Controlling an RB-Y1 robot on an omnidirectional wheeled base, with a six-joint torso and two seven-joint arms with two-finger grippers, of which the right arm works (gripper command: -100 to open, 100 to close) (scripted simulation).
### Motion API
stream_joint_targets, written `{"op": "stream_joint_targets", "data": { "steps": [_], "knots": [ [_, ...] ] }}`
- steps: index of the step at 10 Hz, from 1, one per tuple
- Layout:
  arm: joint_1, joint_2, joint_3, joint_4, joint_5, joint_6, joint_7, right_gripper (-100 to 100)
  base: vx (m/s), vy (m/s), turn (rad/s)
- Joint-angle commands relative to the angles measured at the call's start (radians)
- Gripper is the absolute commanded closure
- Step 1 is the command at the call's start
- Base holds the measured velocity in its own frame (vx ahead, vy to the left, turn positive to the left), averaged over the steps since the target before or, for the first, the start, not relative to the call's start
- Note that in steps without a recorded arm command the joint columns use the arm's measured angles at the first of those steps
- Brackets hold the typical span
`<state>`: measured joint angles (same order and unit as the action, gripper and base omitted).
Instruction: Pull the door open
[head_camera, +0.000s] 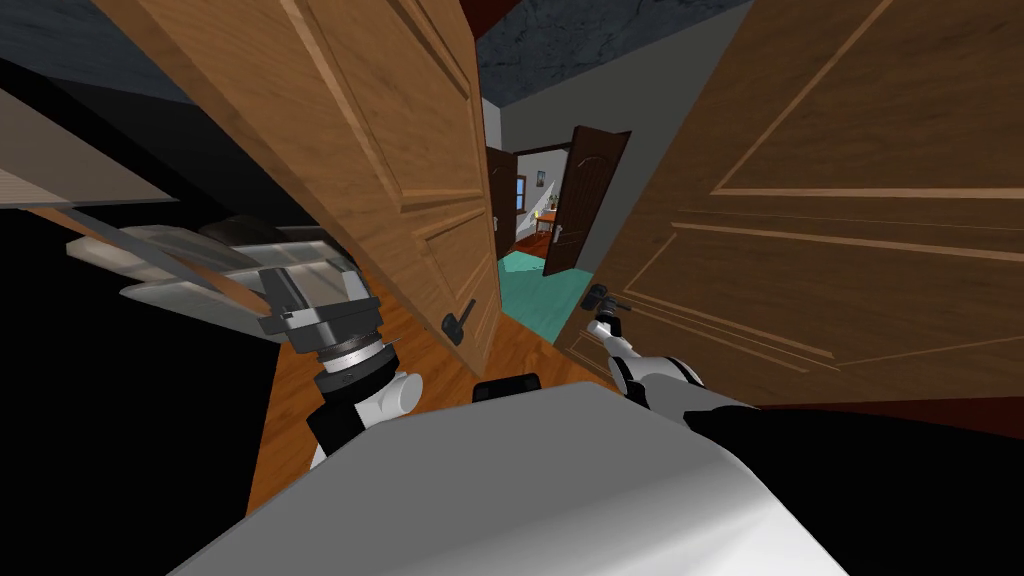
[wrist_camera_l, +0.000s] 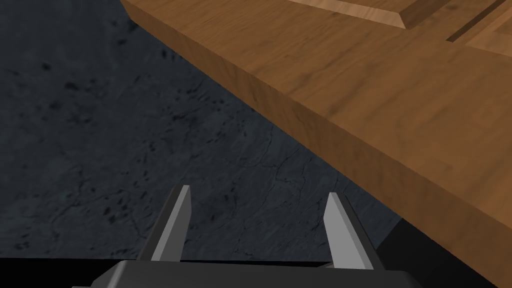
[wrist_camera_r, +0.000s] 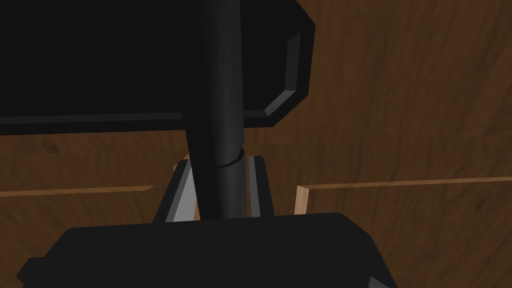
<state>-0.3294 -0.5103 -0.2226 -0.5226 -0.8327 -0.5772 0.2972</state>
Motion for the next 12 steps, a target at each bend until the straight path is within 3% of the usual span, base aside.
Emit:
{"op": "stream_joint_targets", "data": {
  "steps": [1, 5, 12],
  "knots": [
    [0.005, 0.012, 0.015, -0.010, 0.014, 0.008, -0.013, 100, -0.189, 0.017, 0.061],
    [-0.006, 0.033, 0.062, -0.039, 0.064, 0.027, -0.048, 100, -0.253, -0.005, 0.055],
    [-0.008, 0.053, 0.096, -0.064, 0.093, 0.042, -0.066, 100, -0.178, 0.000, 0.035]
  ]
}}
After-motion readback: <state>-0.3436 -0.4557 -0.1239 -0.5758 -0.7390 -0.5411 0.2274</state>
